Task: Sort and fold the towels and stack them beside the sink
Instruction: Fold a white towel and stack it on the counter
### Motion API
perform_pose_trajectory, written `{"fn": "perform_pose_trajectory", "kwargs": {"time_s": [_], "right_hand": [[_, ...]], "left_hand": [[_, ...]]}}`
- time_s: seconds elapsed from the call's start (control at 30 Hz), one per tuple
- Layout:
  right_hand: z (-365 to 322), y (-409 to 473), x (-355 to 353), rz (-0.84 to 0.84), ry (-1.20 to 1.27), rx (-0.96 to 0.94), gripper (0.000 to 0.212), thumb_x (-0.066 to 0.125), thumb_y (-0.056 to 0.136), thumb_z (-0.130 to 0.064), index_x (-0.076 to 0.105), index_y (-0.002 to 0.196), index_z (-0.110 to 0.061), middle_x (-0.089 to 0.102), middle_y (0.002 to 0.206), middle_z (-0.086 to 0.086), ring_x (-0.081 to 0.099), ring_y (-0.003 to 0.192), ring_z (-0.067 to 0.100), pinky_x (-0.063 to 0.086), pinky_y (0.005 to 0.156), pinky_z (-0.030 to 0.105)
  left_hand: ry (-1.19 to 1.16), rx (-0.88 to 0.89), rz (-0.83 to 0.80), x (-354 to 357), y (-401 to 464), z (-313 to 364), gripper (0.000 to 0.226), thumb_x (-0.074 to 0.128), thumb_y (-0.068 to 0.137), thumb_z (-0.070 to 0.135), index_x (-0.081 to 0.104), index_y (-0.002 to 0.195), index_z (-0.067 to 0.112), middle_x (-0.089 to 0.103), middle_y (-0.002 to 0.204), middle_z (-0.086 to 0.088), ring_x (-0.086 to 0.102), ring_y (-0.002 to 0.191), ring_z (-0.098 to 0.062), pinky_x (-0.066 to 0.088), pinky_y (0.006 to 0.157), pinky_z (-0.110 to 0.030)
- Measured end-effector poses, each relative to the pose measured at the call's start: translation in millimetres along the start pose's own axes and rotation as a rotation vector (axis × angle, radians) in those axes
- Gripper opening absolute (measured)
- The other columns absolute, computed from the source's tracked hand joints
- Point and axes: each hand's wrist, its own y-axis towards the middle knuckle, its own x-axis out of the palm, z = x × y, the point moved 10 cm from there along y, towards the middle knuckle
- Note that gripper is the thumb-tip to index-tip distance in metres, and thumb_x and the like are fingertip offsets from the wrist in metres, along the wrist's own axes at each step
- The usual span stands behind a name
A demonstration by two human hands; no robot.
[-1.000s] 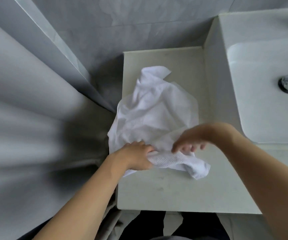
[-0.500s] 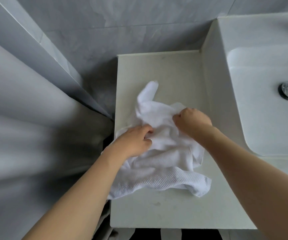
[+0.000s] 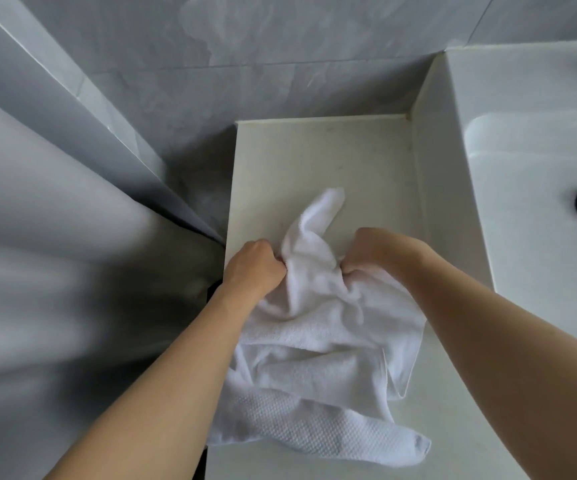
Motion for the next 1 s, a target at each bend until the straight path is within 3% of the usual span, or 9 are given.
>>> {"fn": "perform_pose_trajectory", "kwargs": {"time_s": [0.1,0.23,0.33,0.4,0.53,0.6,0.7,0.87,1.0], "right_hand": [[9,-9,3,-0.109,0.015,0.021,0.023,0.057,0.092,-0.033,0.064,0.103,-0.013,0.064,0.105,0.006,0.062,0.098,0.027,0.048,0.083,0.034],[27,-12,12,-0.211,0.194,0.133,0.023,0.049,0.093,-0.027,0.062,0.083,-0.011,0.062,0.081,0.009,0.06,0.069,0.026,0.048,0.063,0.031],[23,-7,7,-0.197,0.333,0.102,0.021,0.06,0.087,-0.019,0.067,0.1,-0.004,0.069,0.096,0.01,0.065,0.083,0.026,0.054,0.077,0.033],[15,-3,-29,0.076,0.435,-0.011,0.026,0.059,0.085,-0.009,0.066,0.11,-0.007,0.067,0.109,0.011,0.061,0.091,0.024,0.049,0.077,0.03],[40,-69,-120,0.963,0.84,-0.174,0.036,0.038,0.074,0.003,0.061,0.092,-0.019,0.054,0.104,0.004,0.053,0.09,0.023,0.042,0.075,0.026],[43,-89,-127,1.102,0.751,-0.156,0.043,0.034,0.071,0.005,0.06,0.098,-0.016,0.045,0.11,0.007,0.046,0.097,0.024,0.036,0.085,0.023],[35,-60,-105,0.894,0.437,-0.021,0.052,0.041,0.072,0.002,0.058,0.117,-0.017,0.036,0.124,0.011,0.035,0.112,0.033,0.023,0.105,0.028],[14,-33,-82,0.832,0.33,-0.054,0.048,0.049,0.083,-0.014,0.053,0.131,-0.016,0.028,0.141,0.01,0.023,0.13,0.033,0.016,0.113,0.039],[-11,5,-66,0.785,0.241,-0.167,0.045,0.046,0.093,-0.023,0.05,0.135,-0.009,0.041,0.142,0.014,0.037,0.129,0.035,0.026,0.11,0.04]], "left_hand": [[-0.16,0.012,0.076,-13,0,6,0.029,0.046,0.094,0.019,0.038,0.067,0.013,0.044,0.069,0.0,0.036,0.058,-0.016,0.024,0.049,-0.031],[-0.521,-0.02,0.237,-50,-2,2,0.022,0.049,0.09,0.019,0.034,0.075,0.015,0.035,0.067,0.003,0.029,0.059,-0.016,0.024,0.049,-0.03],[-0.632,-0.02,0.315,-72,-6,-6,0.012,0.05,0.088,0.015,0.039,0.083,0.016,0.038,0.071,0.005,0.032,0.059,-0.014,0.029,0.052,-0.029],[-0.738,-0.023,0.414,-84,-13,-15,0.009,0.048,0.088,0.011,0.04,0.089,0.015,0.038,0.074,0.006,0.034,0.059,-0.013,0.032,0.053,-0.029],[-0.791,-0.13,0.626,-88,-32,-56,0.01,0.044,0.088,0.007,0.04,0.096,0.01,0.041,0.076,0.003,0.038,0.062,-0.017,0.034,0.056,-0.033],[-0.686,-0.243,0.448,-65,-23,-70,0.014,0.048,0.088,0.011,0.042,0.1,0.011,0.049,0.084,0.001,0.048,0.069,-0.021,0.04,0.058,-0.034],[-0.33,-0.279,0.074,-31,-9,-60,0.041,0.061,0.084,0.022,0.04,0.119,0.018,0.047,0.116,-0.005,0.055,0.096,-0.028,0.049,0.076,-0.04],[-0.008,0.21,0.5,-71,10,20,0.054,0.061,0.08,0.008,0.048,0.132,0.004,0.043,0.138,-0.019,0.044,0.121,-0.042,0.039,0.099,-0.047],[-0.036,0.354,0.126,-33,62,56,0.078,0.061,0.093,0.034,0.019,0.156,0.015,0.002,0.164,-0.011,0.0,0.151,-0.033,0.007,0.123,-0.047]]}}
